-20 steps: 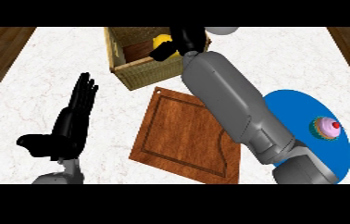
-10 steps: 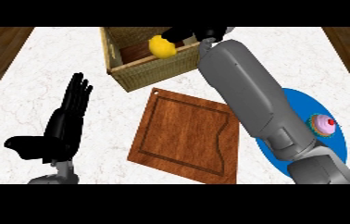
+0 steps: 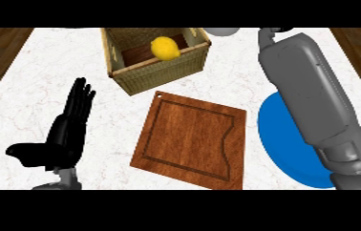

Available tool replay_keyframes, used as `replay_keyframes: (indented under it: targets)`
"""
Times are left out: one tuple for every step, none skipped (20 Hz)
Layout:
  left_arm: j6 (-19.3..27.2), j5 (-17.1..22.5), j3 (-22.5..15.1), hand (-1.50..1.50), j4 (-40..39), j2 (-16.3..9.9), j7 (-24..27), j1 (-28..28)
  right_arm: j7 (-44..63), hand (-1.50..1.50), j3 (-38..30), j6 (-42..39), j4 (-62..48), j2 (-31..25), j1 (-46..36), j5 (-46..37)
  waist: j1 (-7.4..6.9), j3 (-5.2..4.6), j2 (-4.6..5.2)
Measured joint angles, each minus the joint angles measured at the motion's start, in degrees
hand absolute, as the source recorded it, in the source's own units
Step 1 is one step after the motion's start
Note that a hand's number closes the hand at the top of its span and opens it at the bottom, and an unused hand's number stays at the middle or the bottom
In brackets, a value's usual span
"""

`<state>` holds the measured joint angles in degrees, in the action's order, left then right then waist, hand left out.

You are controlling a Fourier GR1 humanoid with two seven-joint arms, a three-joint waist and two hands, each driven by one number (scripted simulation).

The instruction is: Pick the lemon from the cutting board and place it in the basket

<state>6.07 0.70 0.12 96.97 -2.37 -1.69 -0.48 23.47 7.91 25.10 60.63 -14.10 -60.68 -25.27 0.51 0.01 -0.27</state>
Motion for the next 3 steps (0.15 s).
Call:
replay_keyframes:
  targets:
    - [-0.18, -0.02, -0.02, 0.00, 0.01, 0.00, 0.66, 0.68, -0.26, -1.50, -0.57, -1.18, 2.38, -0.73, 1.38, 1.04, 0.02, 0.01, -0.01]
    - [-0.30, 0.26, 0.50, 0.00, -0.16, -0.37, 0.34, 0.17, -0.58, -1.50, -1.47, -2.48, 4.34, -1.49, 2.51, 2.46, 0.05, 0.00, 0.00]
    - [-0.56, 0.42, 0.79, 0.00, -1.00, -0.46, 1.05, 0.22, -0.64, -1.50, -1.77, -3.71, 6.78, -2.03, 4.03, 3.33, 0.08, 0.01, 0.00]
